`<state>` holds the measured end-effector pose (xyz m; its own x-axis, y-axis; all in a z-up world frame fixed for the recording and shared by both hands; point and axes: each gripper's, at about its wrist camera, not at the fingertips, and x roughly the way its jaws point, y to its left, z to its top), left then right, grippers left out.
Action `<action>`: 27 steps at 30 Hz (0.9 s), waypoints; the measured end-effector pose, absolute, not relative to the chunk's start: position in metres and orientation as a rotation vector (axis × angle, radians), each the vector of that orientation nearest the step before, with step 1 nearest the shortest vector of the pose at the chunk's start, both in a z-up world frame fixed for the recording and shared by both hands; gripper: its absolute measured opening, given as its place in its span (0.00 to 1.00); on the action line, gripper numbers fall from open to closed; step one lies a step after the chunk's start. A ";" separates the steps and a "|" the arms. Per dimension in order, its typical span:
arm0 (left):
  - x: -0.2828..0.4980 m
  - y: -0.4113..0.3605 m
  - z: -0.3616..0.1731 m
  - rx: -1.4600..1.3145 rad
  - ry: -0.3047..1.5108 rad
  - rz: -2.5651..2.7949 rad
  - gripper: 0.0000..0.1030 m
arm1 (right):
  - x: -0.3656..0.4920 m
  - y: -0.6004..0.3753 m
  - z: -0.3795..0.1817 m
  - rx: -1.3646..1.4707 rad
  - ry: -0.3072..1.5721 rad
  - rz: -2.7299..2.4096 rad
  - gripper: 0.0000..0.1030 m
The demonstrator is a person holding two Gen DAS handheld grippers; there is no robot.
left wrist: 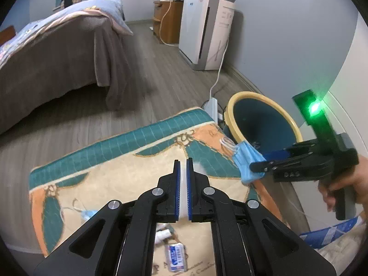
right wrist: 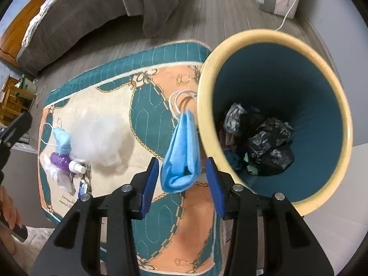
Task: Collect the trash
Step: 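Carry the blue mask over the bin with the right gripper while the left holds the plastic bag, then drop the blue mask and plastic bag into the bin with both grippers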
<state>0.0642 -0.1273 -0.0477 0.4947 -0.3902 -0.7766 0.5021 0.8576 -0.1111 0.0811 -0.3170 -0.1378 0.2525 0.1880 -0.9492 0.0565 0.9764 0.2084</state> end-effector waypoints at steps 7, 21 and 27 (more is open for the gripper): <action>0.055 -0.128 -0.052 0.203 0.891 -0.553 0.05 | 0.082 -0.320 -0.116 0.241 1.252 0.100 0.15; 0.076 -0.158 -0.121 0.300 1.050 -0.470 0.75 | 0.078 -0.354 -0.083 0.299 1.134 0.043 0.15; 0.088 -0.166 -0.146 0.324 1.103 -0.460 0.76 | 0.076 -0.361 -0.083 0.320 1.128 0.041 0.15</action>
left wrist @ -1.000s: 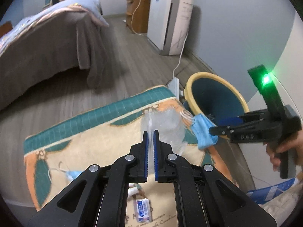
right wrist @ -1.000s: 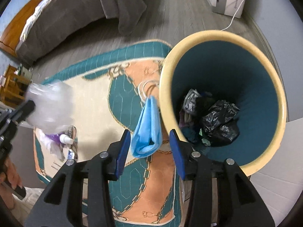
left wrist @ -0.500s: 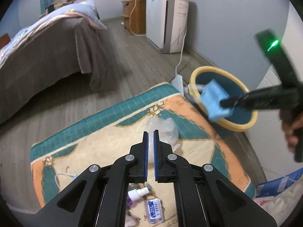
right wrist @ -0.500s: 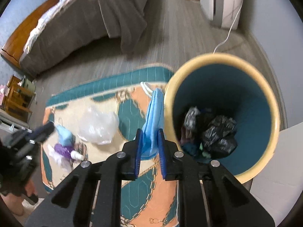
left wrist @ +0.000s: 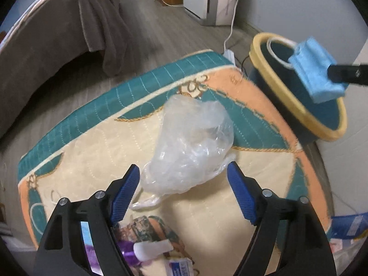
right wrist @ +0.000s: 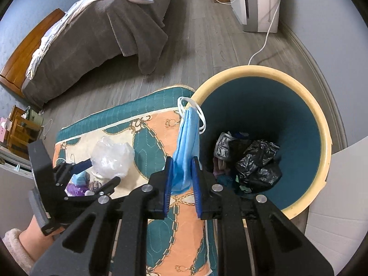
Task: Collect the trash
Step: 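Drop the blue mask and plastic bag into the bin with both grippers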
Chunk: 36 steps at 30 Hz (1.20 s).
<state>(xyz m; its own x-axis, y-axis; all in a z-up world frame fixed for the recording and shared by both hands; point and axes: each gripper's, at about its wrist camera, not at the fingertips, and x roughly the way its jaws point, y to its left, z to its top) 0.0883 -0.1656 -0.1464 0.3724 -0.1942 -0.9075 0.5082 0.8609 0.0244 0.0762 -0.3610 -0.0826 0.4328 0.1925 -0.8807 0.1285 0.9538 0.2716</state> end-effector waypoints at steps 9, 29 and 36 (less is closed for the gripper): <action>0.081 -0.174 -0.130 0.345 1.032 -0.547 0.35 | 0.073 -0.368 -0.079 0.351 1.105 0.015 0.15; 0.065 -0.301 -0.054 0.287 0.851 -0.760 0.66 | 0.037 -0.466 -0.079 0.616 0.967 -0.337 0.38; 0.057 -0.301 -0.053 0.306 0.834 -0.750 0.81 | 0.038 -0.464 -0.077 0.599 0.958 -0.350 0.80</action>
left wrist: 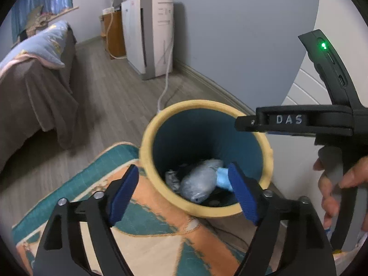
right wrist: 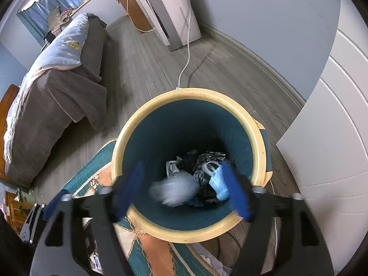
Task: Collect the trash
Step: 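Drop the blue mask and plastic bag into the bin with both grippers, then move both grippers back over the rug toward the small white-blue box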
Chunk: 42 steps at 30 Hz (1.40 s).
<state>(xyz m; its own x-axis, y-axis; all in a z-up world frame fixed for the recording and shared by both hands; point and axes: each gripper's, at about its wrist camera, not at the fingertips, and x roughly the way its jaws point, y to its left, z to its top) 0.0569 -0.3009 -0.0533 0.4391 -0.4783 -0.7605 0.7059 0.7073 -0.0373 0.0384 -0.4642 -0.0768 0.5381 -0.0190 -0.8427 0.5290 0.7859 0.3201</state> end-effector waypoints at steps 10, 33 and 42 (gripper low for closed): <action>0.065 -0.212 -0.020 0.233 0.815 -0.592 0.91 | 0.060 -0.423 -0.064 0.453 0.978 -0.321 0.94; 0.004 0.035 -0.018 0.149 0.869 -0.132 0.94 | 0.052 -0.190 -0.069 0.099 1.127 -0.008 0.94; 0.007 0.052 -0.044 0.171 0.930 -0.137 0.94 | 0.032 -0.150 -0.116 0.089 1.225 -0.068 0.94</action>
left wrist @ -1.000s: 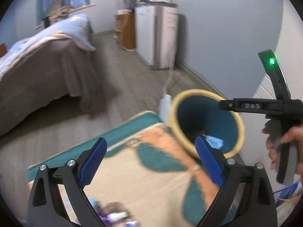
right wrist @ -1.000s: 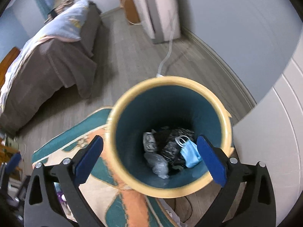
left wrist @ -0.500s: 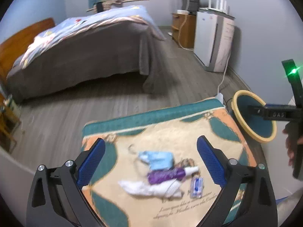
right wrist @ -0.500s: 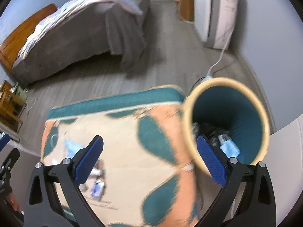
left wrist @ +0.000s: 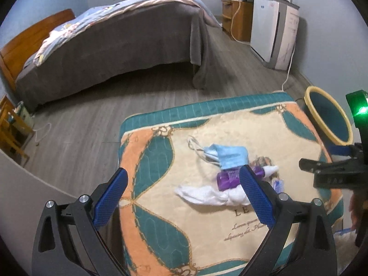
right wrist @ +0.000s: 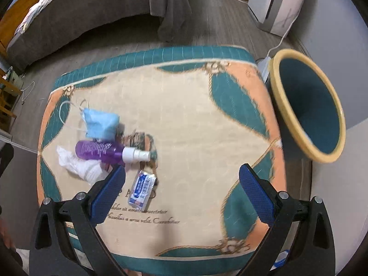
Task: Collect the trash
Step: 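Move both grippers back over the rug toward the small white-blue box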
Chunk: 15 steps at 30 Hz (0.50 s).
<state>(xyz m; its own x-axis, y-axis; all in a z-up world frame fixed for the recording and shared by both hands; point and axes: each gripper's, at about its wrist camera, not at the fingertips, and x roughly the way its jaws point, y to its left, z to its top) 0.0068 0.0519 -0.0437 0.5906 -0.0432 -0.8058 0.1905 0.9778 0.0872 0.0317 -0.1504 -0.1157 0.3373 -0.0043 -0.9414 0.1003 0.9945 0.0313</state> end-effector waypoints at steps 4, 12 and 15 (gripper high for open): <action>0.008 0.052 -0.050 0.211 0.945 -0.153 0.94 | 0.026 -0.140 -0.135 0.069 1.254 -0.099 0.94; 0.014 0.059 -0.054 0.164 0.962 -0.180 0.94 | 0.023 -0.121 -0.165 0.107 1.322 -0.044 0.72; 0.015 0.058 -0.058 0.151 0.979 -0.194 0.94 | 0.024 -0.114 -0.173 0.134 1.352 -0.002 0.54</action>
